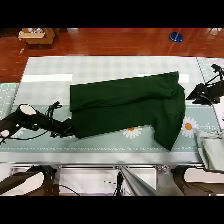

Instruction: Fold the shirts.

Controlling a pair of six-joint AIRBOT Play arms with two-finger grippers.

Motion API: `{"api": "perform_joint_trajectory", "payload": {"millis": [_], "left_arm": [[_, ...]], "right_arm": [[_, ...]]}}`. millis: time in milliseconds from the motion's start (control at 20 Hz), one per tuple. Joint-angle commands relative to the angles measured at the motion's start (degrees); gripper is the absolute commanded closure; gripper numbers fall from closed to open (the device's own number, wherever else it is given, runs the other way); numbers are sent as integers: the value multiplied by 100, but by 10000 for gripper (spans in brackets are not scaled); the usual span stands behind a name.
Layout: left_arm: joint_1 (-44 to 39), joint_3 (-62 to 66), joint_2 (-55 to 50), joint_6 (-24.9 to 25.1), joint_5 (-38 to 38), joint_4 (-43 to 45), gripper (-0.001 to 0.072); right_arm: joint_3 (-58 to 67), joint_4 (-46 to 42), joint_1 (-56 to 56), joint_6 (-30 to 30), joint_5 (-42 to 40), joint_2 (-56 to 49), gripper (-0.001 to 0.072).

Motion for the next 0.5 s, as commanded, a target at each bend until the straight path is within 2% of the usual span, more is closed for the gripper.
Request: {"api": "perform_joint_trajectory", "payload": {"millis": [0,50,150,450], "left_arm": [[-116,-7,-188,245,227,-249,687],[-109,-7,-186,334,155,-249,687],[-109,-7,-184,450,48,-249,687],[-111,-7,-175,498,11,-251,687]], "right_arm": [[-20,-28,-22,-7,133,39,215],[-70,-24,-68,-4,164,42,214],[-382,-24,-258,-4,227,44,159],[-1482,-52,-514,-101,-380,293,170]]}}
